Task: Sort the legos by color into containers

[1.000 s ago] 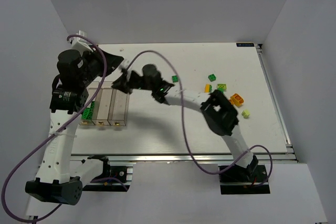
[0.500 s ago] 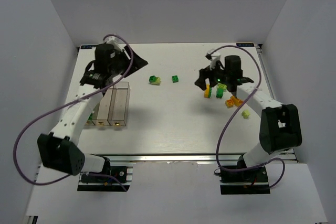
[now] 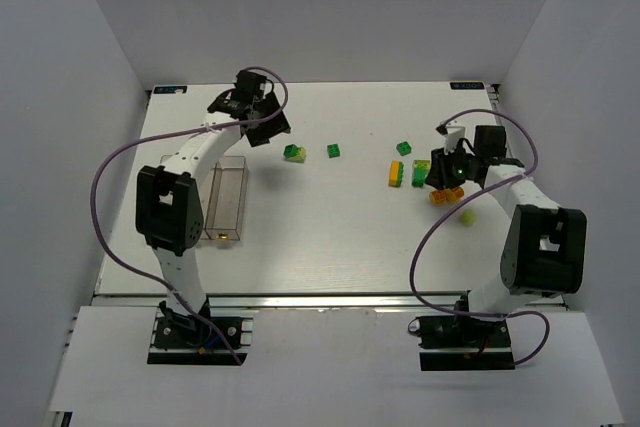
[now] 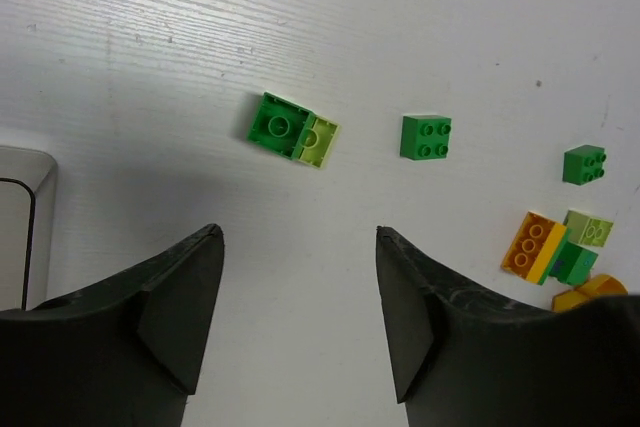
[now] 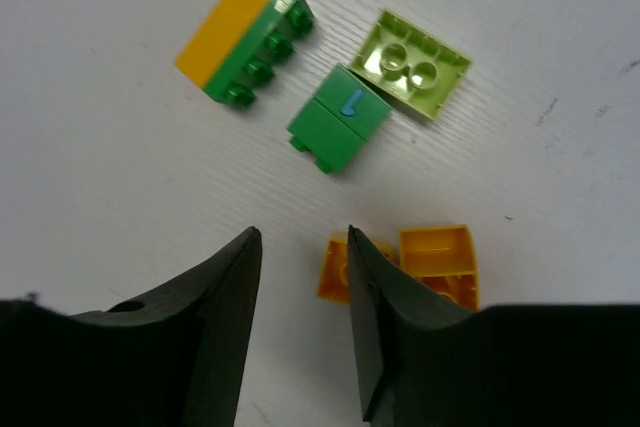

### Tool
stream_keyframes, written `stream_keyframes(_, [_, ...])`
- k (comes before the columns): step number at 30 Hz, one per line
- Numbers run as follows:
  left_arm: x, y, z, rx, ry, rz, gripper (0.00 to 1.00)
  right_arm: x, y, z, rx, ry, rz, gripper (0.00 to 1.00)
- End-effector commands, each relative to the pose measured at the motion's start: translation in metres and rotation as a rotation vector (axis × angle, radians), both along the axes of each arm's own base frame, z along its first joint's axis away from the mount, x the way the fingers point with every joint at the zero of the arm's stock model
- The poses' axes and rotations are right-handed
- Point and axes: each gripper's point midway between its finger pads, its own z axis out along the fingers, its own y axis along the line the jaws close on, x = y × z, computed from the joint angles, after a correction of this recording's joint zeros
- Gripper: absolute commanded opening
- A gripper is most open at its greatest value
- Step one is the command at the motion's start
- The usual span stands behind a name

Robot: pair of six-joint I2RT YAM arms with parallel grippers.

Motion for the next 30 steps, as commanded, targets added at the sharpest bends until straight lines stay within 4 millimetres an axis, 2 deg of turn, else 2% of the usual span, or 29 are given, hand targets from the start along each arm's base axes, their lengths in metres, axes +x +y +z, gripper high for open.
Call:
stream_keyframes(1, [0.006,0.006,0.02,0.043,-0.032,0.031,0.73,0.002,-0.024,-0.02,-0.088,0.009,-0.023,0.47])
stream_keyframes(2, [0.007,0.006,0.012,0.053,-0.016,0.028,0.73,0.006,-0.028,-0.02,-0.095,-0.01,-0.035,0.5])
stream_keyframes(4, [0.011,0.006,0.008,0.062,-0.014,0.028,0.74,0.005,-0.031,-0.019,-0.099,-0.03,-0.052,0.56])
stream_keyframes(6, [0.017,0.004,0.001,0.066,-0.004,0.029,0.74,0.011,-0.033,-0.007,-0.105,-0.094,-0.063,0.61])
stream_keyframes(8, [0.021,0.003,-0.004,0.066,0.002,0.034,0.74,0.009,-0.033,-0.003,-0.106,-0.127,-0.068,0.66])
stream_keyframes(9, [0.024,0.002,-0.012,0.07,0.018,0.037,0.74,0.011,-0.033,0.003,-0.105,-0.149,-0.072,0.74])
stream_keyframes(11, [0.031,0.001,-0.011,0.066,0.018,0.056,0.74,0.017,-0.033,0.011,-0.084,-0.149,-0.092,0.89])
stream_keyframes(12, [0.032,0.0,-0.022,0.072,0.044,0.065,0.74,0.013,-0.031,0.007,-0.06,-0.12,-0.079,0.89])
stream_keyframes(14, [0.039,-0.001,-0.023,0.069,0.049,0.076,0.74,0.011,-0.022,0.012,-0.024,-0.136,-0.01,0.89])
stream_keyframes(18, [0.037,-0.004,-0.052,0.09,0.155,0.101,0.74,0.01,-0.014,0.022,-0.001,-0.159,0.053,0.88])
stream_keyframes(19, [0.036,-0.006,-0.067,0.101,0.189,0.105,0.74,0.01,-0.013,0.024,0.003,-0.162,0.059,0.87])
stream_keyframes(23, [0.033,-0.01,-0.077,0.103,0.227,0.155,0.73,0.01,-0.009,0.034,0.014,-0.191,0.087,0.85])
stream_keyframes(30, [0.019,-0.017,-0.09,0.062,0.317,0.266,0.73,0.01,-0.007,0.039,0.028,-0.203,0.09,0.84])
